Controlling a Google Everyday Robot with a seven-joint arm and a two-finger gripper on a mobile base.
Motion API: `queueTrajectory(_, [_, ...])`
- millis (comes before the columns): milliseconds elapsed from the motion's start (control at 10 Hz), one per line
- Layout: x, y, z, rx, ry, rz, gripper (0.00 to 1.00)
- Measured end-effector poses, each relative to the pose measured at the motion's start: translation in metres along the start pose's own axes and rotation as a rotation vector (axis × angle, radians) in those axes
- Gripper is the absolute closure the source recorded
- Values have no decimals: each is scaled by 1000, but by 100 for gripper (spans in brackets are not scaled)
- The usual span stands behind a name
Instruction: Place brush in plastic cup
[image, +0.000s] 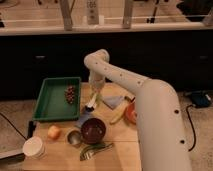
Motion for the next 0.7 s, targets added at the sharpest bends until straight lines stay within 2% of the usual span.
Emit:
queueTrajectory(100, [2, 1, 0, -2, -1, 3, 24])
queueTrajectory(200, [4, 2, 0, -2, -4, 6, 20])
queueTrajectory(700, [3, -3, 7, 11, -36, -8, 20])
